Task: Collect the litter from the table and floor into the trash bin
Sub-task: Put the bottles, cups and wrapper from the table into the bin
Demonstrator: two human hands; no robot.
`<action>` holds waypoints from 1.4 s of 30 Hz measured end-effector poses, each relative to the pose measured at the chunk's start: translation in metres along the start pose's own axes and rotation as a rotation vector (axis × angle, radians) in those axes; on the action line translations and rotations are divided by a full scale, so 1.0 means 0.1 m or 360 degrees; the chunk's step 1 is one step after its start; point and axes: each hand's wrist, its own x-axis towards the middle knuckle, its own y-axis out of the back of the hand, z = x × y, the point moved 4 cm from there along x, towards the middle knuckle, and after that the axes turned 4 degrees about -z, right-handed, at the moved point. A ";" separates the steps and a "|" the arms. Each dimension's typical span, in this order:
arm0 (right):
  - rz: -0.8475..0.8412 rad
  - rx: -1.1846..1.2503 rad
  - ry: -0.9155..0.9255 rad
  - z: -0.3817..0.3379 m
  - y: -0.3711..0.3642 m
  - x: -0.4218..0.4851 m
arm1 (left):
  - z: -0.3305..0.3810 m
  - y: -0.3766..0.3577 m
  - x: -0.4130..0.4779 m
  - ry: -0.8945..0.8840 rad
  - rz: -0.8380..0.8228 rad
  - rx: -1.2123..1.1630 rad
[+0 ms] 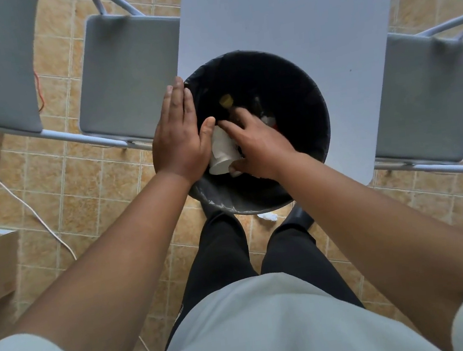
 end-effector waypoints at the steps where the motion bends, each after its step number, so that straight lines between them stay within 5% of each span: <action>1: 0.0044 0.0031 -0.0012 0.01 0.05 -0.07 | 0.00 0.00 0.00 -0.0002 0.0001 0.0002; 11: 0.0993 0.0282 -0.0287 0.37 0.49 -0.87 | -0.01 0.00 0.01 -0.0011 0.0022 0.0006; 24: 0.0962 0.0453 -0.0678 0.54 0.28 -0.81 | -0.03 -0.01 0.01 -0.0060 0.0048 -0.0007; 42: 0.1127 0.0193 -0.1033 0.47 0.26 -0.87 | -0.11 0.08 0.02 -0.0198 -0.0006 -0.0308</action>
